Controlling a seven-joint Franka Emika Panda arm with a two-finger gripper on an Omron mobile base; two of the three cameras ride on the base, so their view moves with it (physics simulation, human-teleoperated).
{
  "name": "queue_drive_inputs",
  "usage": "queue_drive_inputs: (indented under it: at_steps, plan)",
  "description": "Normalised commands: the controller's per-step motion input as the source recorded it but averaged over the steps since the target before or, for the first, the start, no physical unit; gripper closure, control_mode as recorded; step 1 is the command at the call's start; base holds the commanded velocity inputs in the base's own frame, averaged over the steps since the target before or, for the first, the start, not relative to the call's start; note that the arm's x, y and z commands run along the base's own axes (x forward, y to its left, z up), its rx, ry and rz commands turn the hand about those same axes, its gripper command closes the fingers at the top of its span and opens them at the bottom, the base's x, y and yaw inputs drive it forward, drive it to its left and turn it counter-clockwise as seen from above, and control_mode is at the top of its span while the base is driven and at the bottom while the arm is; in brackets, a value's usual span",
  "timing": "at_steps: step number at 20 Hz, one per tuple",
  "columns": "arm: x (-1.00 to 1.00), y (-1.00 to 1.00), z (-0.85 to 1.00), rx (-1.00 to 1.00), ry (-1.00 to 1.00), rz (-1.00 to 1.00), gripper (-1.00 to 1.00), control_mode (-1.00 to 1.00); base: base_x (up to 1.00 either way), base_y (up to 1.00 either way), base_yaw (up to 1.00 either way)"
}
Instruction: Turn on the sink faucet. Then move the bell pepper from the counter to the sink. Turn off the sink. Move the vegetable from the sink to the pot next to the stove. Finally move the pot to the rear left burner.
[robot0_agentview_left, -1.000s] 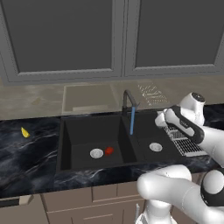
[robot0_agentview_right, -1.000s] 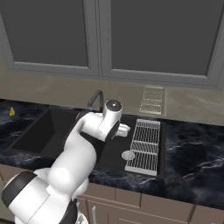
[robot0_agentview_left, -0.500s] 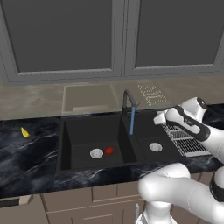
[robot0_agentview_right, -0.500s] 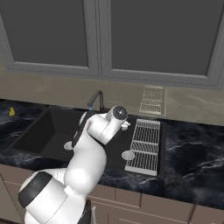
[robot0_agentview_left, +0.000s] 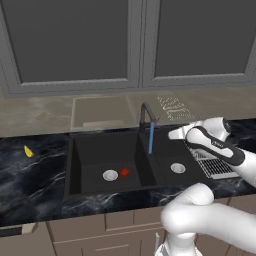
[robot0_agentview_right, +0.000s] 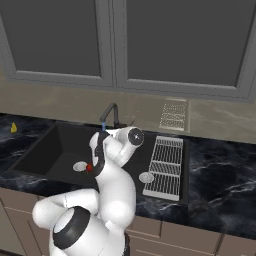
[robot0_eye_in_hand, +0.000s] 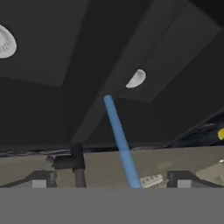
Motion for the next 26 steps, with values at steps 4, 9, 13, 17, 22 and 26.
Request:
queue_drive_inputs:
  at_steps: [4,9,13,17,22,26]
  plan:
    - [0.05,-0.05,0.14,-0.13,-0.23,0.18,-1.00,-1.00,0.00,0.00,0.00]
    - [0.00,-0.15,0.36,-0.16,-0.15,0.09,-1.00,-1.00,0.00,0.00,0.00]
    - [-0.05,-0.27,0.22,-0.16,-0.07,0.04,-1.00,-1.00,0.00,0.00,0.00]
    - [-0.05,-0.31,0.03,-0.14,-0.02,0.04,-1.00,-1.00,0.00,0.00,0.00]
    - [0.00,-0.26,0.00,-0.04,0.03,0.02,-1.00,-1.00,0.00,0.00,0.00]
    - [-0.21,-0.04,0.00,0.04,0.05,-0.14,-1.00,-1.00,0.00,0.00,0.00]
